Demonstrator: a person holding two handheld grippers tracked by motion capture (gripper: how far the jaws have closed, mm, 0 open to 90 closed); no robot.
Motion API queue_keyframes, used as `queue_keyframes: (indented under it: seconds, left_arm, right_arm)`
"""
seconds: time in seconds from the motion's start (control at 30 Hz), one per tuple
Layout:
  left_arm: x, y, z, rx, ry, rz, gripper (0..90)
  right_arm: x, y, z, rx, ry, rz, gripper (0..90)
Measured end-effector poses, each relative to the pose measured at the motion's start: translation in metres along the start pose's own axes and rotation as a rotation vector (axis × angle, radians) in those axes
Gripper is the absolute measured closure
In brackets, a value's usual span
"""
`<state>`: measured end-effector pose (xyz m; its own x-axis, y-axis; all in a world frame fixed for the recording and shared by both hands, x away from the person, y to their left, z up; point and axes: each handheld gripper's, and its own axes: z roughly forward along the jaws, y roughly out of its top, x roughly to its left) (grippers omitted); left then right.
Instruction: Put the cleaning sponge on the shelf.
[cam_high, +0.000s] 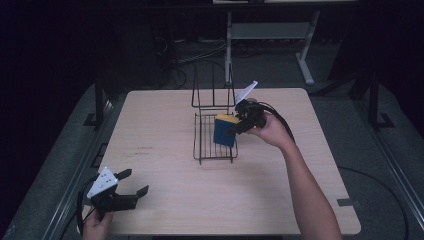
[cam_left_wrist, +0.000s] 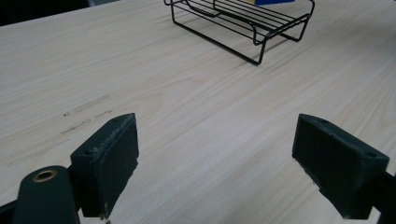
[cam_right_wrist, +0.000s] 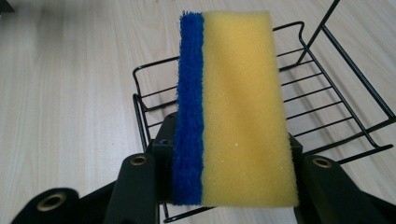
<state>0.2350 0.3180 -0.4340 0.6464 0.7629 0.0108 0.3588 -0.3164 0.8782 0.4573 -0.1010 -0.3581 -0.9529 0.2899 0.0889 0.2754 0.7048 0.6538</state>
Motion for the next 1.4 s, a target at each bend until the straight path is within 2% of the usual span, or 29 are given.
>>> queue_keyframes:
  seconds: [0.13,0.27,0.43,0.5,0.67,1.07,1.23,1.4]
  left_arm:
    - [0.001,0.0,0.0,0.0,0.0,-0.002,14.1]
    - [0.0,0.0,0.0,0.001,0.0,0.001,14.1]
    - [0.001,-0.001,-0.001,-0.003,0.002,-0.006,14.1]
    - [0.001,-0.001,-0.001,-0.001,0.001,-0.004,14.1]
    - [0.001,-0.001,-0.001,-0.002,0.001,-0.003,14.1]
    - [0.001,0.0,-0.001,-0.002,0.0,-0.002,14.1]
    - [0.001,0.0,-0.001,-0.003,-0.001,-0.001,14.1]
    - [0.001,0.0,-0.002,-0.004,0.0,-0.001,14.1]
  right_arm:
    - [-0.004,0.005,0.004,0.014,-0.007,0.002,55.8]
    - [-0.01,0.004,0.007,-0.01,-0.015,0.021,55.8]
    - [-0.014,0.003,0.013,0.0,-0.025,0.011,55.6]
    - [-0.013,0.003,0.016,0.011,-0.038,0.008,55.5]
    - [-0.015,0.001,0.02,0.021,-0.033,0.019,55.4]
    - [-0.015,0.003,0.026,0.001,-0.034,0.0,55.1]
    - [-0.014,0.003,0.029,0.033,-0.043,0.001,49.9]
    - [-0.014,0.004,0.031,0.028,-0.047,0.01,48.1]
